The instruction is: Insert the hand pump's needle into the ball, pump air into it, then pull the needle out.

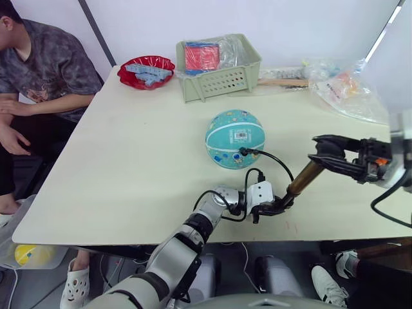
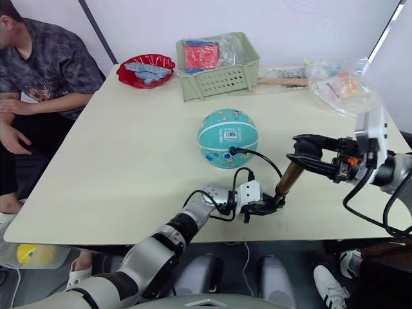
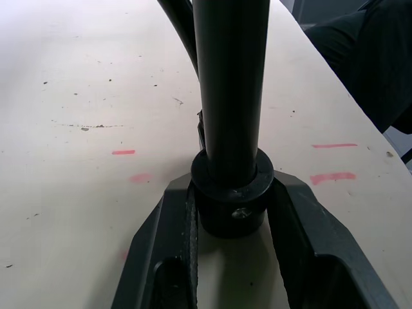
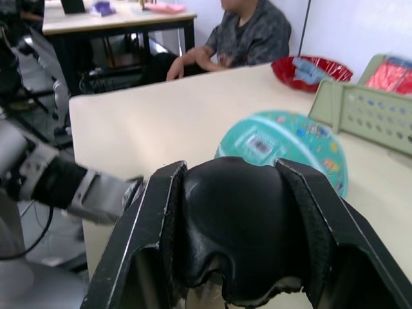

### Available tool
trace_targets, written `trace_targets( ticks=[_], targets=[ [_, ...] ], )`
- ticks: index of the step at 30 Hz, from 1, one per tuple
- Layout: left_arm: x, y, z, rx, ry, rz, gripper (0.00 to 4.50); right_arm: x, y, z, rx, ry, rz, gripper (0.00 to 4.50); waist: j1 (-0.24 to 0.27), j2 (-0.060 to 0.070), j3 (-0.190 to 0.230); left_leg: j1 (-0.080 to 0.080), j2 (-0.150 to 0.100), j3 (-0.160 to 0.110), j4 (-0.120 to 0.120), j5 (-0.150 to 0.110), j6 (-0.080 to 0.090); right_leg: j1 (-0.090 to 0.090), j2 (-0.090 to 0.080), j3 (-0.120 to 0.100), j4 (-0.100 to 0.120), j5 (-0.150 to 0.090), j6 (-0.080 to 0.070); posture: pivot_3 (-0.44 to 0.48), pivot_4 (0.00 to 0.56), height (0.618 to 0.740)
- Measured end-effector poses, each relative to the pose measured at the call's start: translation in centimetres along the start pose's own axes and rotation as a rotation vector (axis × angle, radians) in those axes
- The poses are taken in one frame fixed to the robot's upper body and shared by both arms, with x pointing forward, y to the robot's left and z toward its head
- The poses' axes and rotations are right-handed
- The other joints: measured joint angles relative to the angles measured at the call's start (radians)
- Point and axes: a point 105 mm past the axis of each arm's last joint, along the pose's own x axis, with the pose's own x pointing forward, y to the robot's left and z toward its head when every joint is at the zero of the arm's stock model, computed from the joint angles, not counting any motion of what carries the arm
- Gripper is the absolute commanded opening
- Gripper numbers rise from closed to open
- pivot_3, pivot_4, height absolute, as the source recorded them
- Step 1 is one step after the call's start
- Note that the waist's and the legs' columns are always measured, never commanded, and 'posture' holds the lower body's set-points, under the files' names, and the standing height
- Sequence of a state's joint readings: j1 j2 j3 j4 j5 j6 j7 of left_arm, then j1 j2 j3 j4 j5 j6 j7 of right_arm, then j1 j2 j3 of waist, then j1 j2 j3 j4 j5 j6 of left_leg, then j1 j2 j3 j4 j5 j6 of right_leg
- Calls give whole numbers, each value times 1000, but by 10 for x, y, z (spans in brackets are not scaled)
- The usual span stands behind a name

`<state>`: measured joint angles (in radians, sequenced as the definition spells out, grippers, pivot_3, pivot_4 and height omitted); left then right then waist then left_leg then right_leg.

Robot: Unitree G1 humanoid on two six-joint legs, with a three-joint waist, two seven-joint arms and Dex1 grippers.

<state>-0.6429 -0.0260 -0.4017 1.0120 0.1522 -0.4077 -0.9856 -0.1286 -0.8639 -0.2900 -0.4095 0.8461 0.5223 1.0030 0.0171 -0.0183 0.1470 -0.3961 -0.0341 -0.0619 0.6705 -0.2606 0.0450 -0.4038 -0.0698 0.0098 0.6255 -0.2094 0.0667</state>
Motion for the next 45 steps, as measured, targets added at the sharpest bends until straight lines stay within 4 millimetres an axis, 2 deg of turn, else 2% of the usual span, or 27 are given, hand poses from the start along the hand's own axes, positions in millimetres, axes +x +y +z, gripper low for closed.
trace_targets(
  ticks=[5,11,22,25,30,33,34,39,45],
  targets=[
    [0,0,-1,0,2,2,1089,8,4,-35,-14,31,3,1657,0,-1,-1,1,0,0,0,0,0,0,0,0,0,0,0,0,150,738],
    [0,0,-1,-1,3,5,1089,14,4,-64,-8,42,-14,1657,-1,-2,-2,1,0,0,0,0,0,1,0,0,0,0,0,0,150,738],
    [0,0,0,0,2,4,1089,14,2,-57,8,42,-21,1657,0,-2,-2,1,0,0,0,0,0,1,0,0,0,0,0,0,150,738],
    [0,1,1,6,-1,2,1089,11,-1,-50,43,45,-24,1657,0,0,-1,0,-1,0,0,0,0,0,0,0,0,0,0,0,150,738],
    [1,1,2,9,-5,2,1089,1,-10,-16,50,8,-36,1657,1,2,1,-1,-1,-1,0,0,0,0,-1,0,0,0,0,0,150,738],
    [1,1,3,10,-6,2,1089,-3,-11,-5,57,1,-36,1657,1,2,1,-1,-1,0,0,0,0,0,-1,0,0,0,0,0,150,738],
    [2,1,3,11,-8,3,1089,-9,-15,12,35,-10,-44,1657,2,3,2,-1,-1,0,0,0,0,0,-1,0,0,0,0,0,150,738],
    [2,1,4,14,-9,2,1089,-15,-17,50,5,-35,-30,1657,3,5,3,-1,-1,0,0,0,0,-1,-1,0,0,0,0,0,150,738],
    [3,1,4,13,-11,0,1089,-17,-17,68,-16,-2,-30,1657,4,5,3,-2,-1,0,0,0,0,-1,-2,0,0,0,0,0,150,738]
  ],
)
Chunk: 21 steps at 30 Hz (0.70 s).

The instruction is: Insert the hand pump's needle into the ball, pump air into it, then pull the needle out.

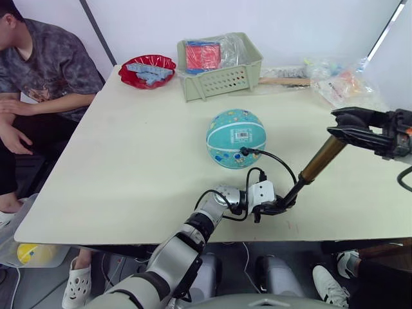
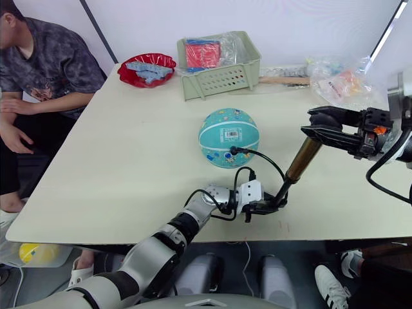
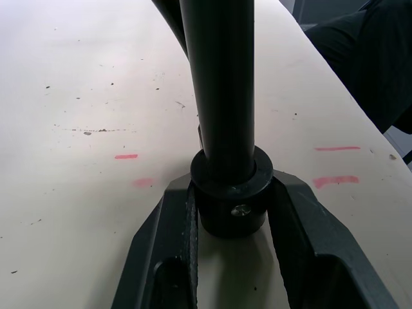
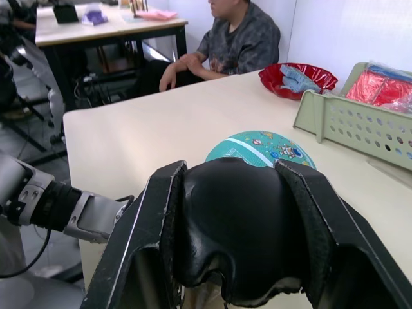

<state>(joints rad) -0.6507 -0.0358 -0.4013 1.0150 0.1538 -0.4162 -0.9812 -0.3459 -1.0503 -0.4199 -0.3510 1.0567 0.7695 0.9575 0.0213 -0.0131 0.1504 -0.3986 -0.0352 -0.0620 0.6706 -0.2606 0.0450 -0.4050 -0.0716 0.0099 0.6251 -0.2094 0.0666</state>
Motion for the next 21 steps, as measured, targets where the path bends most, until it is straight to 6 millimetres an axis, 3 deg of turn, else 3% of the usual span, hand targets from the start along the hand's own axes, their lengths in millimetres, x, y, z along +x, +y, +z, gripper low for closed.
trace_targets(
  ticks=[12,21],
  targets=[
    [1,-1,0,-3,-1,0,1089,1,3,-8,-28,21,-12,1657,3,0,0,0,0,0,0,0,0,-1,0,0,0,0,0,0,150,738],
    [0,-1,-2,-7,5,4,1089,16,14,-67,-1,33,-18,1657,1,-5,-3,2,1,0,0,0,0,1,1,0,0,0,0,0,150,738]
  ],
)
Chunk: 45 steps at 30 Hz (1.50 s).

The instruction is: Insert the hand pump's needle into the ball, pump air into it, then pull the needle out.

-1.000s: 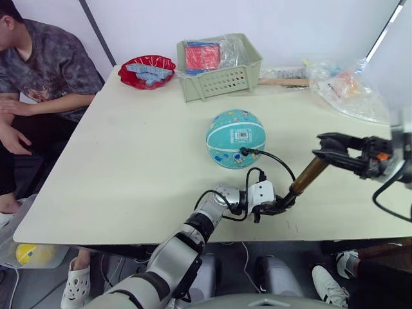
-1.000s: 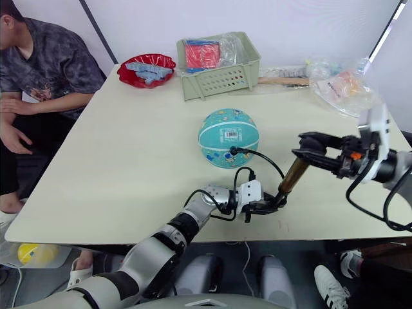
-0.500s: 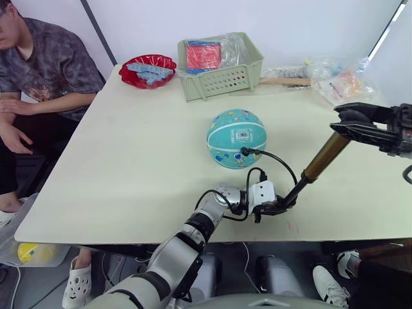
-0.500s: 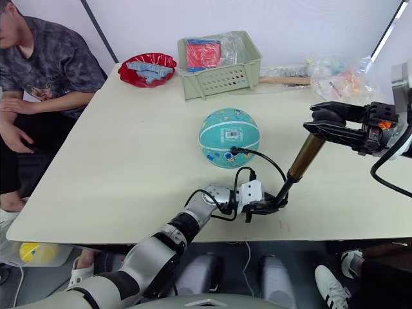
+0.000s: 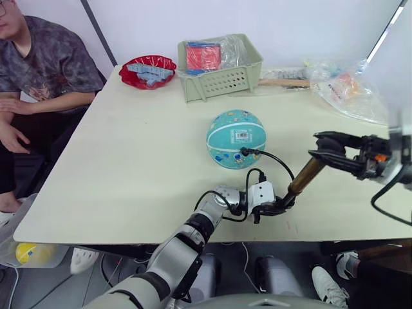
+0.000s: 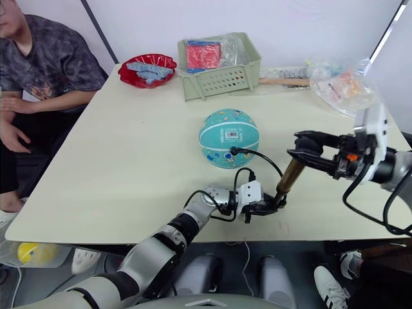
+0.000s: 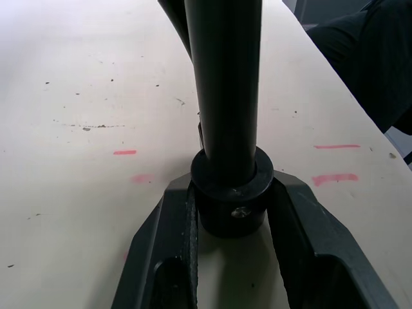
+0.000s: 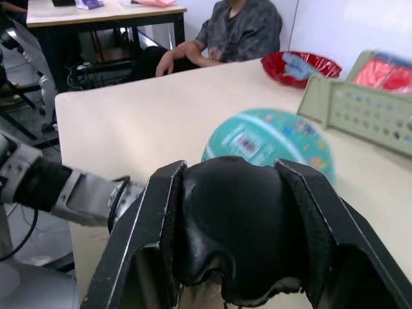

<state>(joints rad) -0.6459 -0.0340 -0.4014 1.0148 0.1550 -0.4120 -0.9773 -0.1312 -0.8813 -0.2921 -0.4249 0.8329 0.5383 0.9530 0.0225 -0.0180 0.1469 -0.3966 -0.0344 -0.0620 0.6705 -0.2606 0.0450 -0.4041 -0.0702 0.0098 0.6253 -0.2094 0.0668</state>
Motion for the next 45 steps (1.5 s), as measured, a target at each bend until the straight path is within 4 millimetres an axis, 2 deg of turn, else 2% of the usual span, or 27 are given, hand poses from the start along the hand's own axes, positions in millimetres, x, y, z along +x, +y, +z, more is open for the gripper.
trace_targets(
  ticks=[5,11,16,22,25,35,41,45],
  targets=[
    [0,0,-1,-1,2,1,1089,8,4,-34,12,8,-18,1657,-2,-2,-1,1,0,0,0,0,0,0,0,0,0,0,0,0,150,738],
    [0,0,-1,-7,6,3,1089,15,7,-65,-11,37,-39,1657,-3,-4,-3,1,0,0,0,0,0,1,1,0,0,0,0,0,150,738],
    [-1,1,-2,-8,8,4,1089,17,7,-66,-39,34,-43,1657,-5,-4,-3,3,0,0,0,0,0,2,1,0,0,0,0,0,150,738],
    [-1,0,-1,-8,7,1,1089,9,0,-59,13,39,-64,1656,-5,-3,-2,2,0,0,0,0,0,2,0,0,0,0,0,0,150,738],
    [0,1,0,-4,4,0,1089,5,-5,-51,33,44,-66,1656,-5,-1,-1,1,-1,0,0,0,0,1,0,0,0,0,0,0,150,738],
    [0,2,2,-2,1,-1,1089,-10,-17,6,8,-5,-48,1656,-3,2,1,-1,-1,0,0,0,0,0,0,0,0,0,0,0,150,738],
    [1,1,2,-2,-1,-1,1089,-17,-21,50,-39,-41,-22,1656,-1,4,3,-1,-1,0,0,0,0,0,-1,0,0,0,0,0,150,738],
    [1,1,2,-3,-2,-2,1089,-20,-22,63,-44,-50,-17,1656,0,4,3,-2,-1,0,0,0,0,-1,-1,0,0,0,0,0,150,738]
  ],
)
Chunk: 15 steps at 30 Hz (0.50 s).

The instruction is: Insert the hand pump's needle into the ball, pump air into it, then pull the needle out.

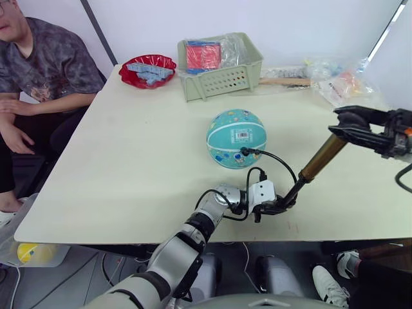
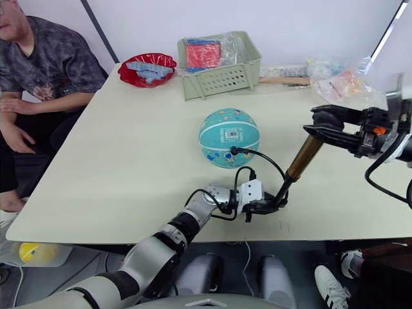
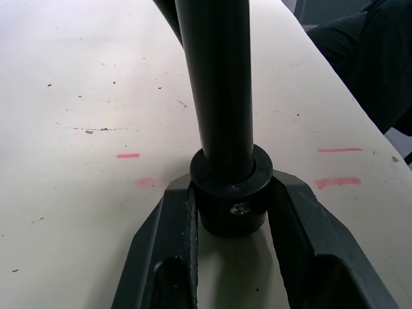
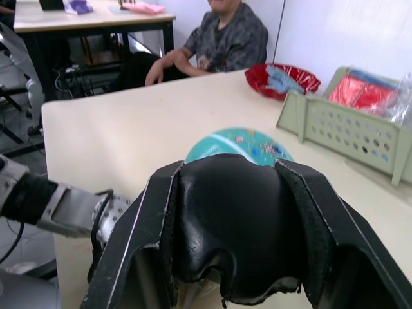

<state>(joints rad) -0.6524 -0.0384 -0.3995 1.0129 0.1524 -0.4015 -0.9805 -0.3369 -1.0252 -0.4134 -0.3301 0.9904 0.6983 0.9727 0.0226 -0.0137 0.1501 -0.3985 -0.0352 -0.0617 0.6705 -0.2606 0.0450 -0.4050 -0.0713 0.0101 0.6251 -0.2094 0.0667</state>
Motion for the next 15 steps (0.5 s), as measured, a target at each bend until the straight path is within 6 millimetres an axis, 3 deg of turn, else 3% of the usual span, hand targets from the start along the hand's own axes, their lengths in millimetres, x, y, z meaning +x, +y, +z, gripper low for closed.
trace_targets(
  ticks=[12,15],
  targets=[
    [1,-1,1,0,-4,-1,1089,0,0,0,2,28,7,1656,3,1,0,-2,0,0,0,0,0,-2,0,1,0,0,0,0,150,738],
    [1,-2,0,-4,-3,0,1089,-1,5,-9,-14,15,5,1656,5,-1,0,-2,1,0,0,0,0,-2,0,0,0,0,0,0,150,738]
  ],
)
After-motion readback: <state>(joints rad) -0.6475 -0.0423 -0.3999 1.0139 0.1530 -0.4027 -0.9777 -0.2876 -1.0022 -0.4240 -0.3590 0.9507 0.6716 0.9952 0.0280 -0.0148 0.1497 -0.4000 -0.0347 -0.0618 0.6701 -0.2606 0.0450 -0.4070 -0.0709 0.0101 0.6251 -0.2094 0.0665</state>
